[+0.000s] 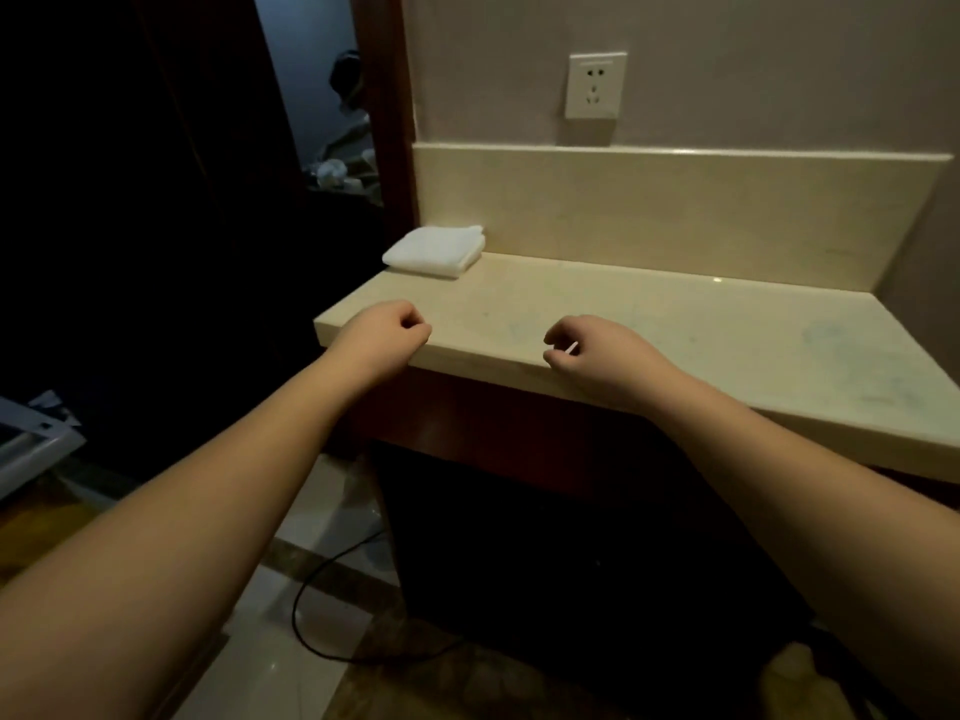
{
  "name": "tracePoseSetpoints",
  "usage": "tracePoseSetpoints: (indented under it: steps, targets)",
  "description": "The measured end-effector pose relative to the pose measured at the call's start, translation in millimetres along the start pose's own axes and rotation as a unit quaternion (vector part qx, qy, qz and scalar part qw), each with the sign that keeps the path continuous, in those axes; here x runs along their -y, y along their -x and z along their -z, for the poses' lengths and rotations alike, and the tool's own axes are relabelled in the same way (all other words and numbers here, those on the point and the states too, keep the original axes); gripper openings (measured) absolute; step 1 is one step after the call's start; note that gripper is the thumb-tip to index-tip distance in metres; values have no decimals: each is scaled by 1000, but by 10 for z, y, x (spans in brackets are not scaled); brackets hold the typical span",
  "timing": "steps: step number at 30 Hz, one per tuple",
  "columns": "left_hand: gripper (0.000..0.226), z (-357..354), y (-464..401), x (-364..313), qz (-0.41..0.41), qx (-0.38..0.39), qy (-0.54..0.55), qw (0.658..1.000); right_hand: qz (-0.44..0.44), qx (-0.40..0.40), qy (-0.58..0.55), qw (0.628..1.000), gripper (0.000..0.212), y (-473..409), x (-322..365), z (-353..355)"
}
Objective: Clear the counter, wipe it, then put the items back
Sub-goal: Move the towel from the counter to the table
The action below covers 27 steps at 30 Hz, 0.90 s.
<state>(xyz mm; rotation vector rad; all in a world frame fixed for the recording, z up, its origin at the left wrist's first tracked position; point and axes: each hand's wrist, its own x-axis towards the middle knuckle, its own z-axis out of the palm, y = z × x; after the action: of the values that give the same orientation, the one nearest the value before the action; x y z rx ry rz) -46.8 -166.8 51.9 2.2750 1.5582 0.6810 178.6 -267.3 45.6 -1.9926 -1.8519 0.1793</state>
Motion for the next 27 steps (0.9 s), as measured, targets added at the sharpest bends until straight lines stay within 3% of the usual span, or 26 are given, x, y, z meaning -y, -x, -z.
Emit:
tracePoseSetpoints:
  steps: [13,19,27]
  targets:
    - [14,75,-1569,284,59,-44,-32,997,-25,19,45,998,33,-1887,133,51]
    - [15,-94,-2353,305,94,-34,-36,994,-16,66,42,997,37,-2656,45,-141]
    - [55,-543,-3223,484,177,24,-138,974,-104,76,-101,987,45,-3528,-177,-672]
